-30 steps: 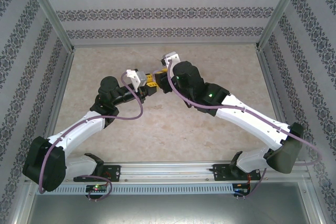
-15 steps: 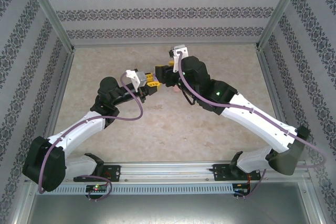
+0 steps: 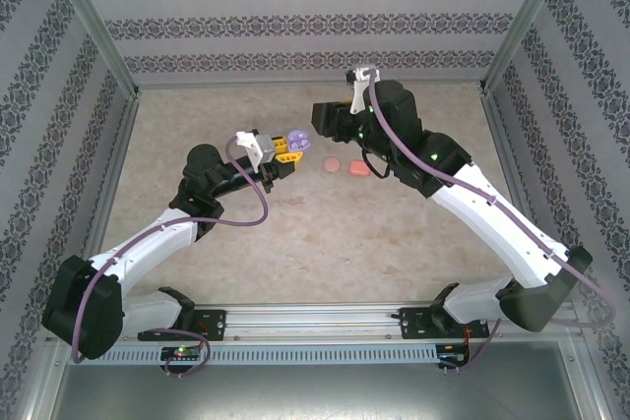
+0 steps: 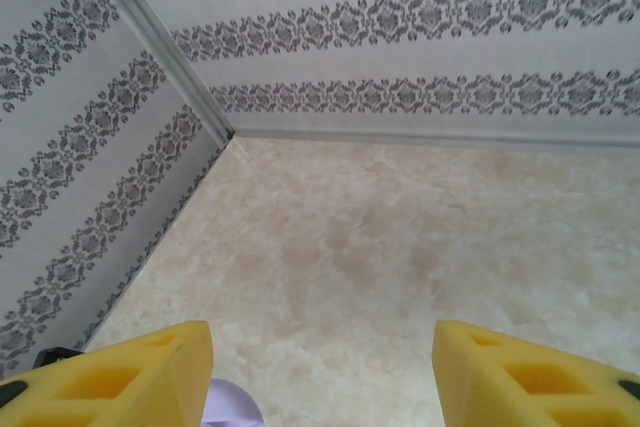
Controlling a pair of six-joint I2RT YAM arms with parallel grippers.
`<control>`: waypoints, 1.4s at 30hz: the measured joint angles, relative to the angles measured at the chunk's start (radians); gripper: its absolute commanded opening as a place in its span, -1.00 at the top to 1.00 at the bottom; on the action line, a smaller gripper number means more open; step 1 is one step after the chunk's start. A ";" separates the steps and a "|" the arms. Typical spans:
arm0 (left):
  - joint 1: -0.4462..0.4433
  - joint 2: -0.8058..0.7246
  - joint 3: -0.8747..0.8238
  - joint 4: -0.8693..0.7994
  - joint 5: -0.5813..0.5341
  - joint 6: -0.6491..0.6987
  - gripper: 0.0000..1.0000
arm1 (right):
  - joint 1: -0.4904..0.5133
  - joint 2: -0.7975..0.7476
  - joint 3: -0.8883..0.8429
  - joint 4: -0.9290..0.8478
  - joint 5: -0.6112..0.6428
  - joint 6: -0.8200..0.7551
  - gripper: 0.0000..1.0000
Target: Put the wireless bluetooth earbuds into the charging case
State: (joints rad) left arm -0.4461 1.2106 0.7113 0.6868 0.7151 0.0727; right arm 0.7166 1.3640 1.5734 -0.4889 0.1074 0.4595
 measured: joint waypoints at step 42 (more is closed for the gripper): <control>-0.031 0.054 0.016 -0.073 0.034 0.033 1.00 | -0.059 0.187 0.085 -0.246 -0.366 0.006 0.62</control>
State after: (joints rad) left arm -0.4770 1.2644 0.7277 0.6136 0.7486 0.1059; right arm 0.6575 1.5513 1.6581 -0.7349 -0.2588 0.4656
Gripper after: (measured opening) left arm 0.207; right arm 0.199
